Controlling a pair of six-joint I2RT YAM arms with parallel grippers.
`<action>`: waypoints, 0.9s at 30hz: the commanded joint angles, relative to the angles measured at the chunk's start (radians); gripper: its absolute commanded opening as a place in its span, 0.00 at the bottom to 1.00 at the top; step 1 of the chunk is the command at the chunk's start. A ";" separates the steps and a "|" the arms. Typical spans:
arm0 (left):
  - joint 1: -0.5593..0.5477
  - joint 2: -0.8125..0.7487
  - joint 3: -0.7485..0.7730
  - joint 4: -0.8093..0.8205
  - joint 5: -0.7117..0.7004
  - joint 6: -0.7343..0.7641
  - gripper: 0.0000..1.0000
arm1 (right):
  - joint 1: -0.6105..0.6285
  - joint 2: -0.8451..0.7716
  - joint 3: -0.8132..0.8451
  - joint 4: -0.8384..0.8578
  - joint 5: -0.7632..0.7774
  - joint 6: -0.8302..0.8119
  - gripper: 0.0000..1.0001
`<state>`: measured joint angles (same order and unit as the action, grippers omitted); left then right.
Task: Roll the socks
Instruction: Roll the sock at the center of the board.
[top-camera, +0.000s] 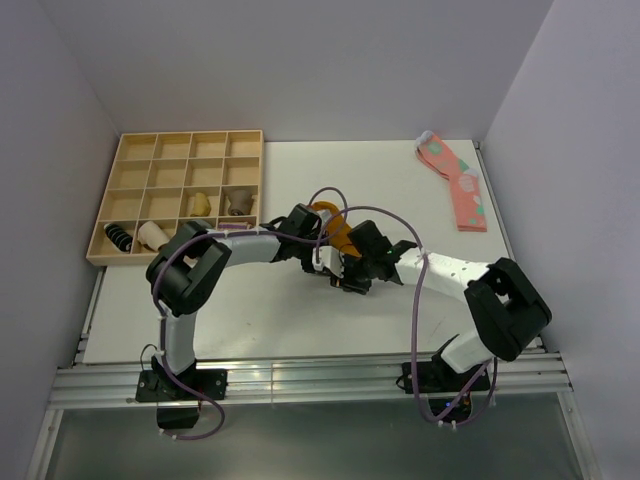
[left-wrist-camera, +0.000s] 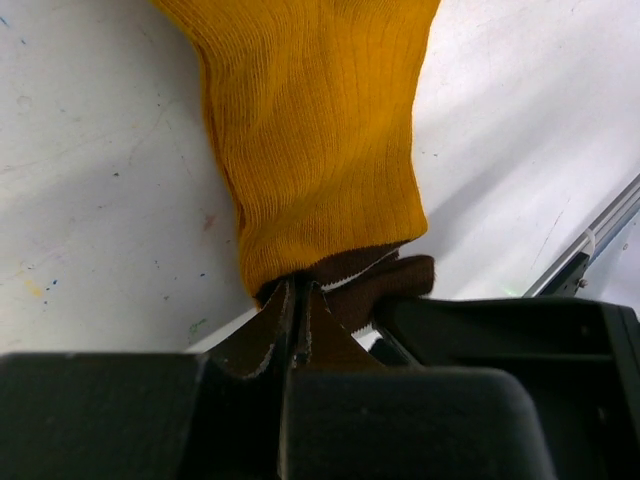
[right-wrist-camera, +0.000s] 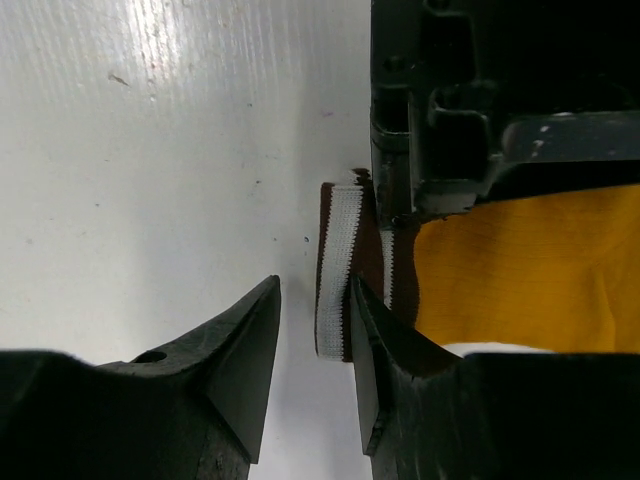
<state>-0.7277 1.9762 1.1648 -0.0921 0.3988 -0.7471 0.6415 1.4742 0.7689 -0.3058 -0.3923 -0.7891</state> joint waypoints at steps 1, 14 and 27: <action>-0.003 0.041 0.009 -0.066 0.000 0.037 0.00 | 0.010 0.017 0.000 0.050 0.058 -0.015 0.41; 0.002 0.055 0.013 -0.063 0.029 0.054 0.00 | 0.014 0.095 0.043 0.063 0.145 -0.013 0.40; 0.010 0.041 -0.059 0.027 0.069 0.023 0.00 | 0.003 0.127 0.109 -0.001 0.115 0.044 0.25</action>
<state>-0.7105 1.9930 1.1534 -0.0494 0.4667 -0.7380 0.6537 1.5909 0.8368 -0.2935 -0.2661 -0.7750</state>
